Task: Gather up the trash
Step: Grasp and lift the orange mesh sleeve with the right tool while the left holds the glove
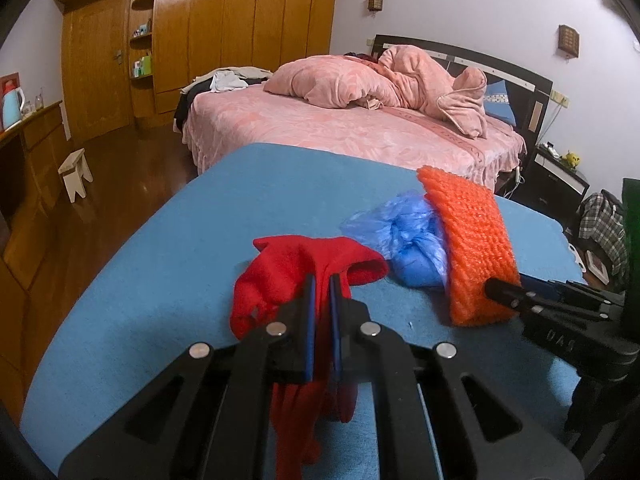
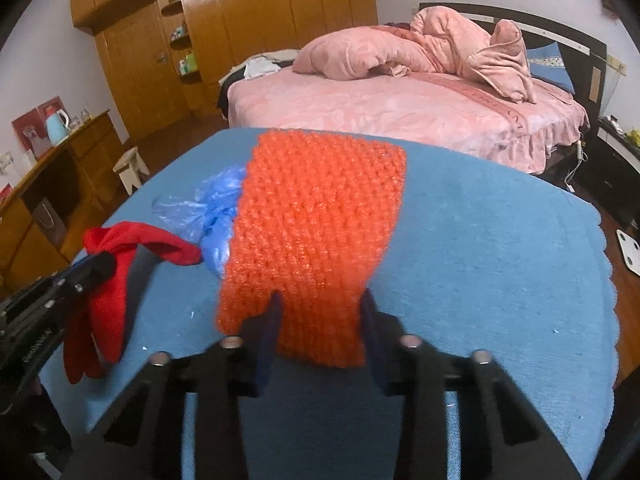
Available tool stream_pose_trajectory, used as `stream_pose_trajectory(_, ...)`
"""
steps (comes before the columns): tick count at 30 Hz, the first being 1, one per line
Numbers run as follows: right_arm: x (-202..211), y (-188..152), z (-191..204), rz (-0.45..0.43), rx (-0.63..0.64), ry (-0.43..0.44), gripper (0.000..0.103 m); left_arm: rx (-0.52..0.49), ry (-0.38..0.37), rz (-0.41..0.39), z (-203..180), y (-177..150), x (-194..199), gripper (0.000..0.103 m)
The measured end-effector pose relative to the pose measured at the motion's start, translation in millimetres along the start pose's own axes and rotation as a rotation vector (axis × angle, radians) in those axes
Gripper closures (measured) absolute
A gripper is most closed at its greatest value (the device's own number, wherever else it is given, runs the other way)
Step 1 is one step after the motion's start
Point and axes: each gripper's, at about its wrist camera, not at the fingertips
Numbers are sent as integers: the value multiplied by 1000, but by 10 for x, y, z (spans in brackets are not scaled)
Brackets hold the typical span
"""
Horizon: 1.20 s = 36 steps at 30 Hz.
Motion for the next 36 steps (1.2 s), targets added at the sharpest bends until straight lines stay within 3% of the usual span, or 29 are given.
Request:
stream_pose_trajectory(3,44,-6,-61,-6,-9,11,88,-1,0,0,0,2,-2,97)
stream_pose_trajectory(12,319,-51,-297,-48,-55,-31,90,-3,2,-2,2,0,-6,97)
stream_pose_trajectory(20,197,-55,-537,27,-50,-132,89,-11,3,3,6,-17,-14,97)
stream_pose_trajectory(23,196,-39,-546,25,-55,-146,80,-8,1,9,15,-22,-22,97)
stream_pose_trajectory(24,201,-28,-546,23,-65,-150,73,-6,1,11,22,-21,-28,97)
stream_pose_trajectory(28,240,-31,-541,5,-108,-144,28,-7,1,13,25,-19,-33,97)
stream_pose_trajectory(33,230,29,-511,-1,-144,-128,13,-8,2,22,21,-26,-72,97)
stream_pose_trajectory(36,154,84,-432,10,-135,-123,12,-9,2,26,14,-33,-81,97)
Point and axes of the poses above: each gripper's, at about its wrist camera, not at the fingertips, and x roughly against the way its jaws point, z to its left, y to its top, and after that the axes turned 2 degrees about -y, right-handed
